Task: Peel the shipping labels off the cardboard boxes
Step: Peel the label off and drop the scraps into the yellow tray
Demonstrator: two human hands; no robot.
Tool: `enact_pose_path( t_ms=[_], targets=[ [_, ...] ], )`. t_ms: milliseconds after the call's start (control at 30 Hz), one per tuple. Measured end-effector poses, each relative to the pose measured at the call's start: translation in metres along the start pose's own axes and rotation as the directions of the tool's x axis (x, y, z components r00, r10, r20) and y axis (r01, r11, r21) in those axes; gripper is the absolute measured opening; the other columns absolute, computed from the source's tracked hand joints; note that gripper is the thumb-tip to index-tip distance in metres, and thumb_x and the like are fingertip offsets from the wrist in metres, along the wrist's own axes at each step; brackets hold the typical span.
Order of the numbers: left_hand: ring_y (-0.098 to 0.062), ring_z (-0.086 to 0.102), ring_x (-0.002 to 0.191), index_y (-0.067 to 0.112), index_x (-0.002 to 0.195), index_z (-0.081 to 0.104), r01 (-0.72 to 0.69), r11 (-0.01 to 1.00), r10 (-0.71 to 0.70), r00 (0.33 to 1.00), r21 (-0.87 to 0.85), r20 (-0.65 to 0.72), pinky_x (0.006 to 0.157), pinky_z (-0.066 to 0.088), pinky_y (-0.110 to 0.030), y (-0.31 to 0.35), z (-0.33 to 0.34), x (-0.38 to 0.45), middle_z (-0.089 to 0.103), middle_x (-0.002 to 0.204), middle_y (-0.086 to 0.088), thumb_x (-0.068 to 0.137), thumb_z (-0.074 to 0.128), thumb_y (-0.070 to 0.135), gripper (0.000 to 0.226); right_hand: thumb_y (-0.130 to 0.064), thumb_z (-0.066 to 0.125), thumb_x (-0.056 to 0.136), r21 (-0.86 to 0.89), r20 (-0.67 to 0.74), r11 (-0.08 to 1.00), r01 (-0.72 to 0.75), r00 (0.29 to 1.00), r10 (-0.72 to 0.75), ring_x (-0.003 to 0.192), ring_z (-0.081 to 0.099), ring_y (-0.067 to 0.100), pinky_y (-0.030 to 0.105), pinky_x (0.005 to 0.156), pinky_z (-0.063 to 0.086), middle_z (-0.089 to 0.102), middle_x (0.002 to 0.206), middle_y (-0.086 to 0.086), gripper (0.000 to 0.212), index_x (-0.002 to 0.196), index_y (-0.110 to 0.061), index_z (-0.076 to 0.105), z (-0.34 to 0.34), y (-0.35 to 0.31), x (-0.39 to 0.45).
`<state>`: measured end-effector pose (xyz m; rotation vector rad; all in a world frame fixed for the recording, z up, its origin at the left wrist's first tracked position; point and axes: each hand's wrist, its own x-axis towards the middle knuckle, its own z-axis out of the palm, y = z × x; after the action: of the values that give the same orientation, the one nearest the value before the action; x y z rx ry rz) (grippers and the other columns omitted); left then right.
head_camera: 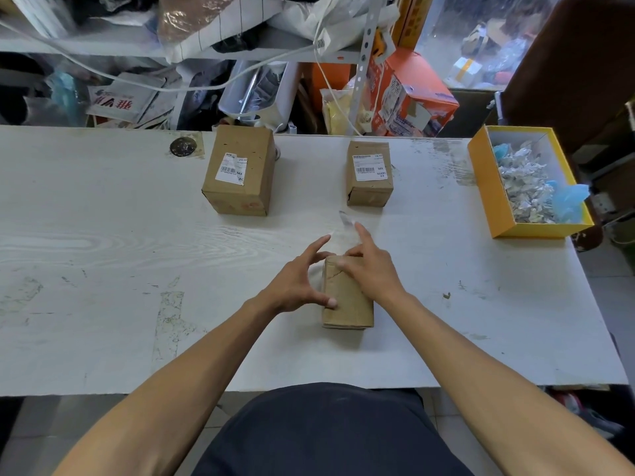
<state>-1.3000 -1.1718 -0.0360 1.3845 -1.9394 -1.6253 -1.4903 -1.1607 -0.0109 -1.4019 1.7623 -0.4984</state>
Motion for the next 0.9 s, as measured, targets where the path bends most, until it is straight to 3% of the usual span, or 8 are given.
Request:
enact_pose_path(
  t_ms=[67,200,367,500,667,733,800,900],
  targets=[
    [-0.002,0.040,0.131,0.041,0.155,0.015,0.007,1.000,-0.007,1.000,-0.002,0.000,0.107,0.030,-0.027,0.001,0.000,0.000,0.048,0.135,0.021,0.057,0.096,0.034,0.128,-0.029,0.063,0.090,0.004,-0.034,1.000,0.002,0.999,-0.002,0.103,0.061,0.017,0.024,0.080,0.040,0.070,0.101,-0.003,0.080,0.154,-0.025,0.017,-0.003,0.001,0.004],
    [0.001,0.040,0.129,0.040,0.156,0.016,0.010,1.000,-0.010,1.000,-0.005,0.006,0.107,0.031,-0.025,0.000,0.000,0.000,0.048,0.133,0.023,0.058,0.096,0.031,0.127,-0.039,0.079,0.073,-0.056,0.118,0.998,0.037,0.993,-0.030,0.100,0.055,0.015,0.027,0.084,0.042,0.057,0.108,0.000,0.108,0.155,-0.031,0.008,0.002,0.000,0.002],
    [-0.001,0.039,0.130,0.041,0.155,0.015,0.025,1.000,-0.025,1.000,-0.007,0.004,0.110,0.030,-0.028,0.002,0.000,0.000,0.047,0.136,0.020,0.058,0.096,0.033,0.127,-0.026,0.064,0.090,0.084,0.038,0.996,-0.001,0.999,-0.002,0.111,0.057,0.014,0.021,0.085,0.038,0.065,0.109,-0.007,0.076,0.153,-0.034,0.022,-0.005,0.004,0.003],
    [-0.008,0.040,0.136,0.039,0.155,0.016,0.027,1.000,-0.027,1.000,-0.008,0.010,0.112,0.032,-0.030,0.003,0.000,0.000,0.049,0.140,0.015,0.058,0.096,0.032,0.127,-0.039,0.080,0.073,-0.008,0.117,1.000,0.018,0.993,-0.017,0.112,0.042,0.014,0.027,0.091,0.037,0.051,0.112,-0.004,0.104,0.153,-0.036,0.014,0.006,0.001,-0.004],
    [-0.011,0.039,0.139,0.041,0.155,0.014,0.043,0.999,-0.043,0.999,-0.003,0.000,0.110,0.030,-0.030,0.005,0.000,-0.001,0.047,0.138,0.019,0.059,0.096,0.033,0.127,-0.023,0.069,0.087,0.129,0.042,0.991,-0.035,0.999,0.029,0.107,0.050,0.006,0.009,0.077,0.034,0.067,0.117,-0.004,0.086,0.154,-0.036,0.016,-0.004,0.007,0.001],
    [-0.014,0.039,0.141,0.042,0.155,0.013,0.039,0.999,-0.039,0.999,0.005,-0.001,0.112,0.030,-0.032,0.006,0.001,-0.003,0.047,0.145,0.013,0.059,0.096,0.035,0.127,-0.022,0.065,0.090,0.112,0.024,0.993,-0.023,1.000,0.020,0.113,0.053,0.010,0.015,0.083,0.036,0.066,0.122,-0.004,0.086,0.155,-0.035,0.010,-0.009,0.009,0.000],
    [-0.015,0.038,0.141,0.042,0.155,0.011,0.034,0.999,-0.034,0.999,0.018,0.003,0.112,0.030,-0.033,0.008,0.001,-0.003,0.047,0.149,0.008,0.059,0.096,0.035,0.128,-0.026,0.069,0.087,0.083,0.043,0.997,0.006,0.999,-0.010,0.121,0.053,0.016,0.024,0.093,0.037,0.057,0.135,-0.001,0.096,0.154,-0.038,0.002,-0.012,0.012,-0.004],
    [-0.015,0.037,0.141,0.042,0.156,0.007,0.020,0.999,-0.021,1.000,0.044,0.005,0.111,0.031,-0.031,0.009,0.001,-0.002,0.046,0.149,0.006,0.059,0.096,0.034,0.132,-0.038,0.090,0.063,0.023,0.152,0.997,0.072,0.985,-0.075,0.140,0.031,0.020,0.032,0.109,0.029,0.032,0.153,0.003,0.133,0.151,-0.041,-0.010,-0.018,0.024,-0.017]
  ],
)
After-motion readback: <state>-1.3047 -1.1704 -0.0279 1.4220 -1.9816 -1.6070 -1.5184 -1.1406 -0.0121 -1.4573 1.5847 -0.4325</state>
